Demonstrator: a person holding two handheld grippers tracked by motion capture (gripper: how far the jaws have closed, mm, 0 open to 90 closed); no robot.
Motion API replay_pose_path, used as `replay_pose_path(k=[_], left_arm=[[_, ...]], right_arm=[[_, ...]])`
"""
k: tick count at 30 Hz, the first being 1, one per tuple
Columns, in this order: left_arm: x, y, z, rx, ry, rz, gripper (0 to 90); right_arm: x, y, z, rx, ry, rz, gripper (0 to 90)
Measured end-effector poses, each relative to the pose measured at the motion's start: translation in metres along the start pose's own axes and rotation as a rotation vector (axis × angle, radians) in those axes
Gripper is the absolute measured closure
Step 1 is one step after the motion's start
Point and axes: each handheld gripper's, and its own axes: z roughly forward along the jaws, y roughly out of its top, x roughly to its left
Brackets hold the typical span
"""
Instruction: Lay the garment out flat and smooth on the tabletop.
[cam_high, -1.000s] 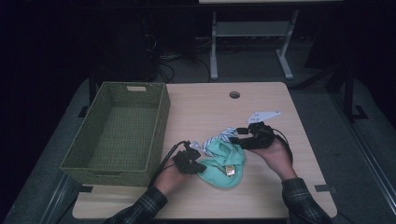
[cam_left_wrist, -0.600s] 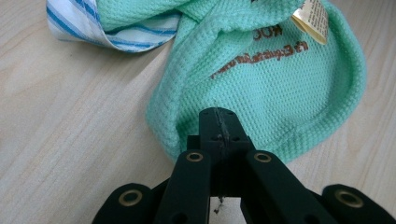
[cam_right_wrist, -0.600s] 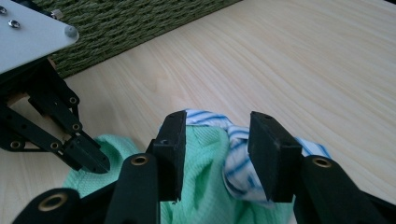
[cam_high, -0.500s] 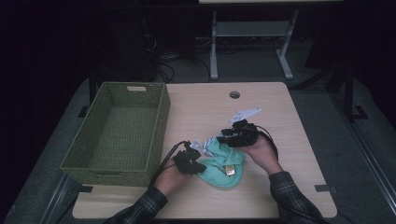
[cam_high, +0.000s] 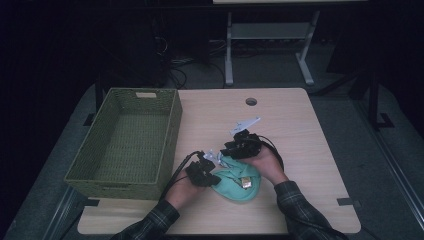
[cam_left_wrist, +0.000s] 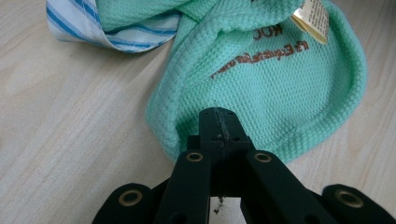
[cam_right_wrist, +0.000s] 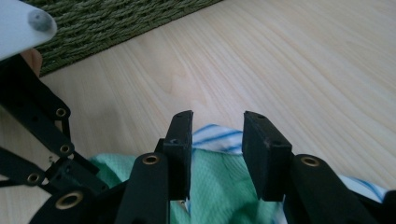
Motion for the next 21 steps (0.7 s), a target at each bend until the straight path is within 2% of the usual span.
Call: replay_pose_path(k=[4,10,16,19,21], left_arm=[[0.000,0.000,0.000,0.002,-0.003,-0.005,89.8],[0.000,0.000,0.000,0.000,0.001,-0.001,89.8],[0.000,0.000,0.000,0.005,0.001,-0.005,89.8],[0.000,0.000,0.000,0.005,0.001,-0.005,89.8],[0.000,0.000,0.000,0.005,0.000,-0.006,89.8]], right_arm=[[0.000,-0.001,0.015,0.037,0.007,-0.005,63.0],[0.001,-0.005,0.025,0.067,0.018,-0.002,62.0],[0.002,-0.011,0.035,0.120,0.009,-0.037,60.3],[0.003,-0.012,0.036,0.112,0.010,-0.018,62.1],[0.003,-0.012,0.036,0.111,0.003,-0.024,63.9]])
